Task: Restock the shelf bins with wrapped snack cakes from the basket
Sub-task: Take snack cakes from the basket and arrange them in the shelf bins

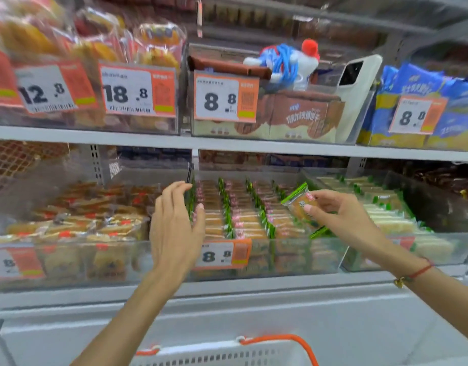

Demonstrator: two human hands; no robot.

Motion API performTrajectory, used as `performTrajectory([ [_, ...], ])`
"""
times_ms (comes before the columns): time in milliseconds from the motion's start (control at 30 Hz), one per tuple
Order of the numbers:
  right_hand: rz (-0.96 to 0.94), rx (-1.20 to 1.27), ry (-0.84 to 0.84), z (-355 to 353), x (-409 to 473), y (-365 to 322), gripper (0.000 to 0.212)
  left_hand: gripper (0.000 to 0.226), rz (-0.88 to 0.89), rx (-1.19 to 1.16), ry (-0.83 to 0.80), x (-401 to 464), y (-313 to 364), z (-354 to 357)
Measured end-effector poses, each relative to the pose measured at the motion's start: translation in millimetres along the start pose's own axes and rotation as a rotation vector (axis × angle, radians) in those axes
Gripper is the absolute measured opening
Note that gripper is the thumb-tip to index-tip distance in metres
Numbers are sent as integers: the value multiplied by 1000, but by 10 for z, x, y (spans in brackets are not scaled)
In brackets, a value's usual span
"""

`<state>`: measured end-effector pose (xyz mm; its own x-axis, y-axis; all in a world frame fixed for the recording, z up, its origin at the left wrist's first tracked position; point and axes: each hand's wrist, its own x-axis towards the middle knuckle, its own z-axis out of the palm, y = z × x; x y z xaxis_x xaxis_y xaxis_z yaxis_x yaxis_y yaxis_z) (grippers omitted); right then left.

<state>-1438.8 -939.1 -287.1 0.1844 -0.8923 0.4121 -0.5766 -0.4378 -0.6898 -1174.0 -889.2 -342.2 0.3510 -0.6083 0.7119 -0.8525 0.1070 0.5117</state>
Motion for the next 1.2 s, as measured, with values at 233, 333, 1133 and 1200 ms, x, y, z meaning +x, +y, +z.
performTrajectory([
  [233, -22, -641, -69, -121, 697, 166, 35, 42, -169, 39, -109, 197, -114, 160],
  [333, -13, -790, -98, -55, 892, 260, 30, 39, -186, 42, -84, 184, -120, 186],
  [1133, -78, -872, -219, 396, 1304, 791, 21, 43, -191, 66, -66, 169, -148, 250],
  [1200, -81, -897, -223, 420, 1283, 828, 29, 43, -188, 63, -66, 167, -148, 240],
])
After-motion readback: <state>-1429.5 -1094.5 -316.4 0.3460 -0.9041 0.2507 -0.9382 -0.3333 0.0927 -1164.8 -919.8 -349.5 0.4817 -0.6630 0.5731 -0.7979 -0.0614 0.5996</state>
